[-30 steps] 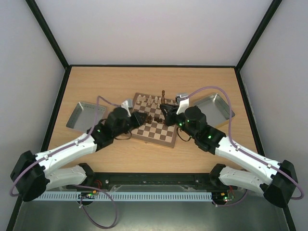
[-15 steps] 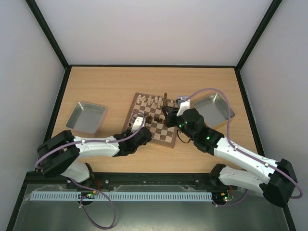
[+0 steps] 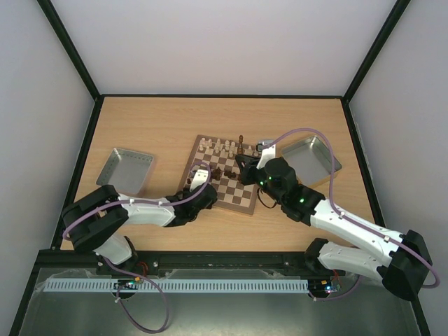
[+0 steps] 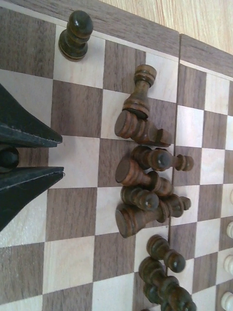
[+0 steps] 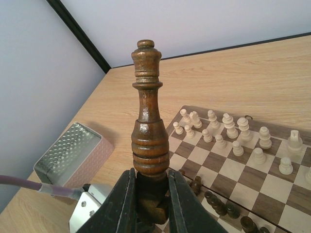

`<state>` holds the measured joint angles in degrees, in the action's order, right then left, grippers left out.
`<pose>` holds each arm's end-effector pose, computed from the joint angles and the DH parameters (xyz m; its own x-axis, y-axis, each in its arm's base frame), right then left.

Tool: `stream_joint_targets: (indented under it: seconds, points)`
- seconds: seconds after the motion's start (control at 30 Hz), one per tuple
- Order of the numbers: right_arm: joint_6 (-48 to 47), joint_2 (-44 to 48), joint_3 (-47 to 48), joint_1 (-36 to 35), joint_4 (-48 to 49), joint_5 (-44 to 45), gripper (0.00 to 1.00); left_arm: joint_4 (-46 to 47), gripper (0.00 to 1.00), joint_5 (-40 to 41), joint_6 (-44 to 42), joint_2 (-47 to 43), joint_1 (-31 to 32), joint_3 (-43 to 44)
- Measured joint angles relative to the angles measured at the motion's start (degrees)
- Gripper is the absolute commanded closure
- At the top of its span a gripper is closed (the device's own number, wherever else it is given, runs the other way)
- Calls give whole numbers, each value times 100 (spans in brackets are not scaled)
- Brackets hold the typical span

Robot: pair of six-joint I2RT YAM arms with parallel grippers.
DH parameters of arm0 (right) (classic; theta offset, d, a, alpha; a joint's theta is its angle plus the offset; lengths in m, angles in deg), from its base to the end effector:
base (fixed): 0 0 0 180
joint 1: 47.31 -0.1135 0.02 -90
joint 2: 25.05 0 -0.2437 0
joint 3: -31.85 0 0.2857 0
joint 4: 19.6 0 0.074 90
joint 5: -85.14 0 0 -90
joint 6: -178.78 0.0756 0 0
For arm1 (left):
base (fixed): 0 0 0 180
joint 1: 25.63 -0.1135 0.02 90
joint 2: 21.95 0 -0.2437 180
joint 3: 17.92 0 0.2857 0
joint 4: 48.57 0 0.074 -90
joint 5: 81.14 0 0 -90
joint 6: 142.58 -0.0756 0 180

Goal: Set up the chess pieces on the board
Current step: Place the chess piece on the chessboard.

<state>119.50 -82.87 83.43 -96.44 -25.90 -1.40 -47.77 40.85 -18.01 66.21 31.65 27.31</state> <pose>0.2129 0.2391 0.2563 -0.4880 0.2153 -0.8459 -0.5432 0.6837 0.4874 0.2087 -0.2508 0.0698 -0.5830 0.0170 -0.8123 0.2070 0.9699 -0.1282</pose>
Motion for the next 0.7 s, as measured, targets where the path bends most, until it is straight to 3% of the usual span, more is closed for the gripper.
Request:
stream_joint_targets:
  seconds: [0.17, 0.37, 0.57, 0.7]
  points:
    - [4, -4, 0, 0, 0, 4, 88, 136, 79, -122, 9, 24, -35, -94]
    - [24, -4, 0, 0, 0, 7, 88, 72, 62, -273, 46, -4, -50, -90]
    - [66, 17, 0, 0, 0, 11, 87, -791, 50, -793, 221, -516, -317, 195]
    - [98, 57, -17, 0, 4, 11, 87, -1519, 49, -1333, 343, -791, -623, 717]
